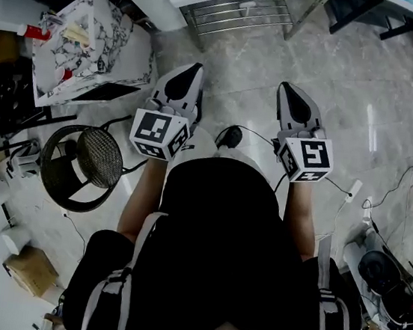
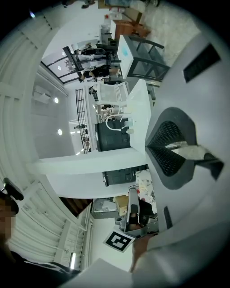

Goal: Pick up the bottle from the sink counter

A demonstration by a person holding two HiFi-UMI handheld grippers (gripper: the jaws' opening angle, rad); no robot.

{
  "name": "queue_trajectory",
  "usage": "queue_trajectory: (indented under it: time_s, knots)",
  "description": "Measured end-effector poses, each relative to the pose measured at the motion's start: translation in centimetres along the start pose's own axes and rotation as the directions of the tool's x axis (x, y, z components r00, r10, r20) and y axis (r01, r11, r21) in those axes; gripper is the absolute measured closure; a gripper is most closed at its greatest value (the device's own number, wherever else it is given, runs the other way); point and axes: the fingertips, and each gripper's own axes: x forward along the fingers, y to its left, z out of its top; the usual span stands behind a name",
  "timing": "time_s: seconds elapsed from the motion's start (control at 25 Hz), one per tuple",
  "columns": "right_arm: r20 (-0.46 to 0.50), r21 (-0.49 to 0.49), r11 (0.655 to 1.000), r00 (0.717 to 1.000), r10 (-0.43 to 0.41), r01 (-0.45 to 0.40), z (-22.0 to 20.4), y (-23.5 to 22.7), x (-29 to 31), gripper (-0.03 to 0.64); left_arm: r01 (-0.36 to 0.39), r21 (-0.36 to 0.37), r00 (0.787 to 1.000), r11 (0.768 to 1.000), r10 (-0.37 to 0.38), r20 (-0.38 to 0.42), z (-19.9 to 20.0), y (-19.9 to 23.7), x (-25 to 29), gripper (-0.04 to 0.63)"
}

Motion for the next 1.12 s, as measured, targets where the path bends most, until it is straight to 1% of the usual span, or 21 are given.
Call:
queue_trajectory:
  time_s: [0.2,0.36,0.52,0.76,1.12]
  knots:
    - [-0.020,0.011,1.000,1.000,-0.013,0.013,-0.5,-0.7,0.6,0.614,0.016,0.004,1.000,1.000,-0.016,-0.003,0.3,0.3,1.1,0.575]
    - [-0.019,0.007,1.000,1.000,-0.019,0.019,0.1,-1.2,1.9,0.614,0.039,0.010,0.999,0.999,-0.038,-0.008,0.4,1.0,2.8,0.575]
    - [-0.022,0.004,1.000,0.999,-0.028,0.028,1.1,-2.1,4.4,0.614,0.067,0.032,0.998,0.997,-0.067,-0.013,1.2,2.0,5.3,0.575]
    - [-0.029,0.002,0.999,0.999,-0.045,0.045,3.3,-3.3,9.6,0.614,0.112,0.038,0.993,0.993,-0.111,-0.029,2.7,5.4,9.7,0.575]
    - [-0.020,-0.010,0.997,0.997,-0.076,0.076,7.3,-4.7,18.0,0.614,0.174,0.077,0.985,0.982,-0.172,-0.027,6.2,11.1,16.3,0.575]
